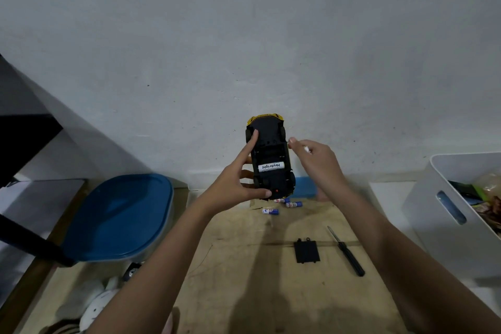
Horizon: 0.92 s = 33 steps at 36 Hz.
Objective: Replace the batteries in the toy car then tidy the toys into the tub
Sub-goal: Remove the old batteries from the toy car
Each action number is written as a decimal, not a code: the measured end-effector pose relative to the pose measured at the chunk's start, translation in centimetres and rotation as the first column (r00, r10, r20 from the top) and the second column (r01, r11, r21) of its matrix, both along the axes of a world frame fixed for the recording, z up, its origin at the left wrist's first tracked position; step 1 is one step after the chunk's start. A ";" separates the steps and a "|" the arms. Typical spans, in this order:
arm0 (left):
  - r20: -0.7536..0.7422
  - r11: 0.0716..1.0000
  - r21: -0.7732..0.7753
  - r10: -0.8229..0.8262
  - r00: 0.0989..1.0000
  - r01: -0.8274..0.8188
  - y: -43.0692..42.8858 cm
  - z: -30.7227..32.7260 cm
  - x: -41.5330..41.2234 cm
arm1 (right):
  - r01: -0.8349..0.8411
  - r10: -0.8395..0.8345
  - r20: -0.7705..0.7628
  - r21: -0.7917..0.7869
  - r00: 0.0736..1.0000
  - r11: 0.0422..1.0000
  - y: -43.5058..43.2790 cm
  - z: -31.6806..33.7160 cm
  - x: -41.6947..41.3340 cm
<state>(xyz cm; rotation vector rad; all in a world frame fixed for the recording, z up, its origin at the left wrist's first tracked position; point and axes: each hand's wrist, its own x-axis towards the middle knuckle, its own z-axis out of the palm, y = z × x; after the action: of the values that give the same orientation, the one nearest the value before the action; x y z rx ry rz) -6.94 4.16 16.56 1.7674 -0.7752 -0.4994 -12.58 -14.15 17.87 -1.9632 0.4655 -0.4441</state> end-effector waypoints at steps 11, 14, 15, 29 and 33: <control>-0.003 0.999 0.033 -0.025 1.000 0.025 0.0 0.0 0.2 | -0.058 0.063 0.061 -0.073 0.996 0.996 1.0 -0.6 0.2; 0.009 0.999 0.034 -0.039 0.999 0.038 -0.2 0.2 0.3 | -0.095 0.094 0.037 0.018 0.995 0.995 1.5 -0.8 0.3; 0.013 0.999 0.035 -0.043 0.999 0.042 -0.2 0.3 0.3 | -0.105 0.104 0.033 0.050 0.994 0.993 1.7 -0.8 0.3; 0.139 0.997 0.003 0.079 0.987 -0.081 -2.0 0.7 -1.1 | -0.192 0.184 0.091 0.083 0.979 0.978 1.5 -1.0 0.2; 0.172 0.992 -0.035 0.126 0.977 -0.121 -2.5 0.5 -1.6 | -0.174 0.165 0.099 0.087 0.981 0.981 1.6 -0.7 0.0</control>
<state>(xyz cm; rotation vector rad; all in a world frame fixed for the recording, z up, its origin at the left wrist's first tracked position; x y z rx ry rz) -8.53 1.67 17.01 1.8402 -0.7828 -0.2538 -12.55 -12.60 17.14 -1.8637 0.2537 -0.3935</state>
